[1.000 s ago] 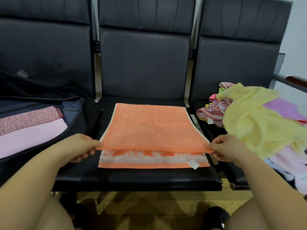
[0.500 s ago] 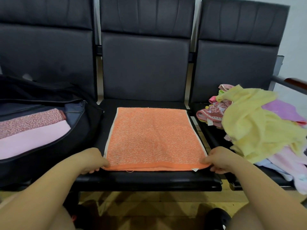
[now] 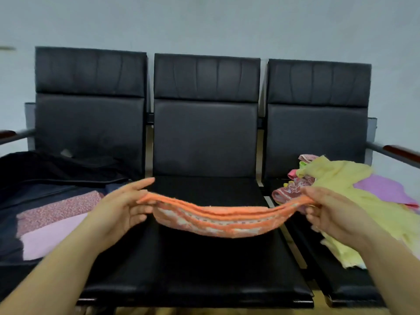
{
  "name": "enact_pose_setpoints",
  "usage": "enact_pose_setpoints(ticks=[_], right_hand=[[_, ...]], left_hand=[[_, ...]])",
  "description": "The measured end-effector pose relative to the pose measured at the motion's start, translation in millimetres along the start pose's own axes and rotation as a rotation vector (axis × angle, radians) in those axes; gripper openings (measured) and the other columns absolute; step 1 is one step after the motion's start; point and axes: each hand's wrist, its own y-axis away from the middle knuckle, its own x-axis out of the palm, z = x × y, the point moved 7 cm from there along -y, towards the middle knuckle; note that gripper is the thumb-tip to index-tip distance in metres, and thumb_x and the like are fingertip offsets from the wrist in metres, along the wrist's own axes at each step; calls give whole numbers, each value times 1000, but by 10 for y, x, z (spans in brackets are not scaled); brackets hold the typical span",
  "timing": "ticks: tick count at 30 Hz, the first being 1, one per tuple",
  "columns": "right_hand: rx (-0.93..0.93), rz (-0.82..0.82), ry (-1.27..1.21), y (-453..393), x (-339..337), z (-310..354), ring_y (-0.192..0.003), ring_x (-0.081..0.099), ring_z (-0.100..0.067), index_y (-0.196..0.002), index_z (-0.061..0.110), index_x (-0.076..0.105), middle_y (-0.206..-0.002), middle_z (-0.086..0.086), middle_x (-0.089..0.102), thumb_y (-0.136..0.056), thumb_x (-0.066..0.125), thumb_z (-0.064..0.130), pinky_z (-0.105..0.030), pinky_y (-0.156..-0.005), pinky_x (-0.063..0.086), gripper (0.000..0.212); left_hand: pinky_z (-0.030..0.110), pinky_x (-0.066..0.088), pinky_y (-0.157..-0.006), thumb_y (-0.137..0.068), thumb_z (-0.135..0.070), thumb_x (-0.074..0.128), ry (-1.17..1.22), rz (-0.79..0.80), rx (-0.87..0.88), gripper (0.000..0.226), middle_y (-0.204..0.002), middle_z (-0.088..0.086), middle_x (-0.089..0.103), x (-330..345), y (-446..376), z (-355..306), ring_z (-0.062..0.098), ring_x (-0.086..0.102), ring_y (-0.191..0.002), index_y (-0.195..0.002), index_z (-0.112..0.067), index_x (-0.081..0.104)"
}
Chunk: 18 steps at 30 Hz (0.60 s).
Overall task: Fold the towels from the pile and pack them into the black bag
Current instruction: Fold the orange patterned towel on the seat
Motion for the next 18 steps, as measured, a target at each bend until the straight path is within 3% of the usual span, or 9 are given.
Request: enact_pose_setpoints(ticks=[2,4,6,10,12,14,15,17,18], right_hand=[[-140,27,-145,80,67,394,-50,61,-5,-70,20,76,-61,1,65,-26,96,41,-17,-46,51,52],[-235,28,-267,133,129,736,-56,67,-5,-65,23,77,-63,4,69,-57,79,32,-17,-48,53,11],[-291,20,-317,136,157,955,-68,71,-7,-65,24,78,-69,4,71,-73,57,26,-20,-58,57,23],[-261,-22,-304,-54,143,879,-80,72,-11,-71,22,78,-77,3,73,-92,51,22,-27,-67,59,34],[-187,-83,-277,-239,66,590,-79,73,-12,-76,20,78,-78,1,73,-89,54,22,-27,-62,59,27],[-95,-130,-241,-414,-14,186,-80,72,-13,-93,15,73,-78,-1,73,-85,59,21,-27,-59,59,17],[-56,-153,-205,-492,-56,-27,-82,72,-14,-103,13,68,-80,-2,74,-81,62,21,-28,-59,59,24],[8,-192,-146,-620,-133,-403,-89,71,-20,-118,10,61,-92,-7,74,-81,65,21,-34,-70,60,39],[29,-206,-114,-659,-141,-515,-95,69,-22,-121,10,60,-101,-10,72,-87,61,19,-37,-80,57,35]], left_hand=[[12,46,-40,-91,-10,44,162,12,126,30,-61,-1,68,82,126,-433,3,60,-44,-96,-20,73],[11,47,-41,-91,-14,44,246,15,220,39,-63,-2,70,141,218,-765,2,61,-45,-77,-25,79],[10,49,-45,-96,-14,42,277,1,274,46,-66,-3,71,178,229,-965,1,63,-49,-71,-29,79],[14,52,-48,-95,-13,47,262,-51,204,23,-68,-2,72,209,36,-866,3,67,-55,-94,-21,69],[16,53,-47,-95,-13,47,241,-103,96,17,-65,0,71,171,-138,-555,5,68,-55,-98,-18,63],[20,55,-46,-96,-12,47,234,-161,-17,16,-63,3,70,74,-320,-158,9,69,-54,-102,-15,61],[22,55,-46,-97,-11,46,226,-186,-66,17,-65,5,70,13,-400,46,11,69,-54,-107,-14,59],[25,56,-45,-98,-8,43,192,-226,-139,26,-79,13,68,-118,-528,420,14,70,-54,-122,-12,53],[25,56,-45,-98,-8,42,178,-240,-162,30,-85,15,66,-168,-575,565,15,70,-54,-127,-12,50]])
